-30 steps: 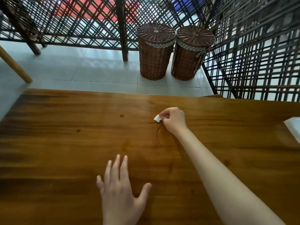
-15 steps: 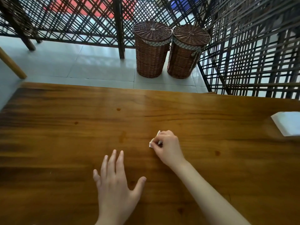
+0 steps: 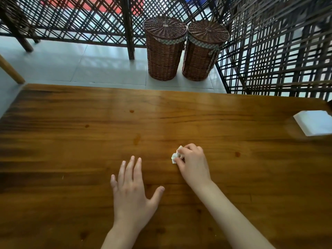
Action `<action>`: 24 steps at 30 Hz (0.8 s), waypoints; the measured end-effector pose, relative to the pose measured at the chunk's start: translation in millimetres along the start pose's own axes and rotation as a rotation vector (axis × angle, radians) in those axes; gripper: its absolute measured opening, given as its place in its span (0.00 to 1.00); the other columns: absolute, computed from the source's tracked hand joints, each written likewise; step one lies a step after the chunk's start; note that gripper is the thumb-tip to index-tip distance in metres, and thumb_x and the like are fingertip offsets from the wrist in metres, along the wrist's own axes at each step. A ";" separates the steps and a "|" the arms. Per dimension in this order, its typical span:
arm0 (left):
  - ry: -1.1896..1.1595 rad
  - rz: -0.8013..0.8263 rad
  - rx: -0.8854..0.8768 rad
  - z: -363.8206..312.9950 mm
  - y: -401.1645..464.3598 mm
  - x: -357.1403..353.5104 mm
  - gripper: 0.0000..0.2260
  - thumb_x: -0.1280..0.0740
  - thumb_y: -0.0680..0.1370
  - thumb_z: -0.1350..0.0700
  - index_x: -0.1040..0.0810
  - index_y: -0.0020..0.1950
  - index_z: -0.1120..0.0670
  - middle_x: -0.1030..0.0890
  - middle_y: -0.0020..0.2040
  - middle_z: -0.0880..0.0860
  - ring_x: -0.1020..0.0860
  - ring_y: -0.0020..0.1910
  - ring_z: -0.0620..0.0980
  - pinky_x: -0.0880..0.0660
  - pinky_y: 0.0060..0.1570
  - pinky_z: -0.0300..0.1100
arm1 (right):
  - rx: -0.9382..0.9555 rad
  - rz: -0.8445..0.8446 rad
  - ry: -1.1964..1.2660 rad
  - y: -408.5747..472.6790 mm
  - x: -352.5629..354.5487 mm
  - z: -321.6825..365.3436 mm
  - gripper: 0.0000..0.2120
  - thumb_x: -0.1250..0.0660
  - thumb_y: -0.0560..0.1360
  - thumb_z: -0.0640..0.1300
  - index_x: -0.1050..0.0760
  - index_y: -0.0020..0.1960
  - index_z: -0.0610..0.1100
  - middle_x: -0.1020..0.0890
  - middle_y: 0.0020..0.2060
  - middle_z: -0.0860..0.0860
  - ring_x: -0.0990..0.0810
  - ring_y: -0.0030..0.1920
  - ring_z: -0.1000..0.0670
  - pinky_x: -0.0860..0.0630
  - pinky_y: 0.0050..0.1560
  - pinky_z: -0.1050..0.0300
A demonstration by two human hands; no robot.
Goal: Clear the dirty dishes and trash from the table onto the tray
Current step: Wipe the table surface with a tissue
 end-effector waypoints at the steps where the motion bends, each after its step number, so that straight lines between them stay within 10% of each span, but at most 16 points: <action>1: -0.012 -0.005 -0.013 0.9 -0.2 0.7 0.42 0.40 0.71 0.31 0.50 0.77 0.49 0.49 0.78 0.48 0.53 0.77 0.50 0.55 0.73 0.53 | 0.007 0.020 -0.025 -0.3 -1.8 1.0 0.07 0.36 0.77 0.44 0.20 0.51 0.44 0.23 0.50 0.51 0.28 0.51 0.51 0.28 0.48 0.62; 11: 0.048 0.048 -0.102 3.8 -7.4 -7.6 0.46 0.48 0.68 0.24 0.61 0.77 0.47 0.58 0.78 0.45 0.62 0.76 0.48 0.64 0.69 0.48 | -0.111 -0.084 -0.001 28.9 21.2 -29.4 0.09 0.37 0.78 0.39 0.18 0.53 0.42 0.19 0.48 0.47 0.26 0.52 0.50 0.29 0.48 0.61; 24: 0.162 0.143 -0.094 -7.2 -22.5 -29.7 0.50 0.48 0.65 0.22 0.60 0.77 0.48 0.57 0.78 0.46 0.61 0.76 0.50 0.66 0.68 0.55 | 0.235 0.139 0.078 -66.0 -5.2 21.5 0.09 0.37 0.78 0.40 0.19 0.53 0.44 0.20 0.45 0.50 0.27 0.47 0.53 0.26 0.47 0.62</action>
Point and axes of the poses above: each hand's wrist, its own y-axis towards the middle knuckle, its own x-axis out of the back of the hand, z = x × y, the point moved 6 cm from there along y, towards the middle knuckle
